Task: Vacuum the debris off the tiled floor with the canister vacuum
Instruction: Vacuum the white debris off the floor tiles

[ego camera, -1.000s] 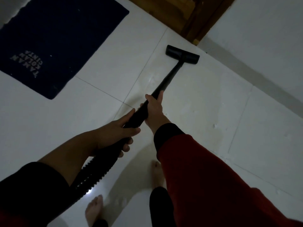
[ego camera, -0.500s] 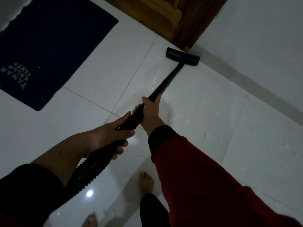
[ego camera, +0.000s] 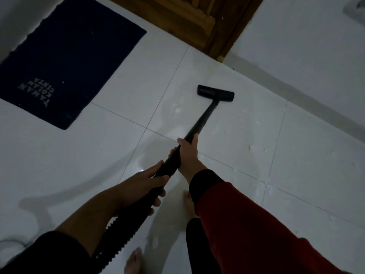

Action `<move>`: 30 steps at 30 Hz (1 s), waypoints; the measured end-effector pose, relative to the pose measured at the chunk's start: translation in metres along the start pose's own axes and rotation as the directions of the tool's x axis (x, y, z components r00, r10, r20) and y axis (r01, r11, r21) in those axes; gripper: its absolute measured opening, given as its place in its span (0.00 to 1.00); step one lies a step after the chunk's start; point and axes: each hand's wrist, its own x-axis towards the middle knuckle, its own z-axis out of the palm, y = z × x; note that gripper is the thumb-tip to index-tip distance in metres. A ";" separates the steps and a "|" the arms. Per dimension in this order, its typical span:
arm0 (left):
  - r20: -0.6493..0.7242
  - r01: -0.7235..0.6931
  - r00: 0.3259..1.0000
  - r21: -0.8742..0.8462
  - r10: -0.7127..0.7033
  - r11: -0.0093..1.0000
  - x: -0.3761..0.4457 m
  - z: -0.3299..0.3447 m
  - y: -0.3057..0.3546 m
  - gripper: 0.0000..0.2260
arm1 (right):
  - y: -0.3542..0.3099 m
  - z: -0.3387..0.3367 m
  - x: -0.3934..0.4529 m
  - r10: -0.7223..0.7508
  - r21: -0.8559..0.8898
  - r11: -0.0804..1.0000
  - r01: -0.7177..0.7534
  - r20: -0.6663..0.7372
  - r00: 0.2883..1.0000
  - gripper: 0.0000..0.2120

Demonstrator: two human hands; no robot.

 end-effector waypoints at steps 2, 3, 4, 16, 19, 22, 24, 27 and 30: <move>0.007 -0.025 1.000 -0.005 0.025 1.000 -0.017 -0.003 -0.020 0.21 | 0.021 -0.001 -0.018 -0.014 -0.007 1.000 0.014 -0.004 1.000 0.36; 0.019 -0.036 0.999 -0.006 0.036 0.999 -0.025 -0.005 -0.028 0.18 | 0.030 -0.002 -0.026 -0.020 -0.012 1.000 0.020 -0.008 1.000 0.37; 0.032 -0.047 0.998 -0.005 0.047 0.999 -0.033 -0.005 -0.037 0.17 | 0.039 -0.003 -0.033 -0.026 -0.015 1.000 0.026 -0.011 1.000 0.37; 0.042 -0.064 0.997 0.058 0.061 0.996 -0.094 -0.007 -0.109 0.15 | 0.113 -0.021 -0.096 -0.009 -0.039 0.999 0.007 -0.038 0.999 0.36; 0.031 -0.060 0.998 0.045 0.058 0.997 -0.106 -0.004 -0.126 0.17 | 0.127 -0.024 -0.110 0.009 -0.033 0.999 -0.010 -0.032 0.999 0.35; -0.004 -0.049 0.999 0.062 0.049 0.997 -0.118 0.000 -0.145 0.26 | 0.143 -0.031 -0.124 0.025 -0.018 1.000 -0.025 -0.024 0.999 0.35; -0.017 -0.053 0.998 0.072 0.055 0.996 -0.125 0.005 -0.158 0.28 | 0.154 -0.040 -0.133 0.030 -0.019 0.999 -0.030 -0.006 1.000 0.35; -0.034 -0.052 0.998 0.101 0.056 0.994 -0.135 0.017 -0.181 0.29 | 0.170 -0.058 -0.146 0.044 -0.026 0.999 -0.044 0.016 0.999 0.35; -0.055 -0.045 0.997 0.087 0.049 0.995 -0.145 0.034 -0.207 0.28 | 0.187 -0.079 -0.161 0.059 -0.030 0.998 -0.059 0.026 0.998 0.35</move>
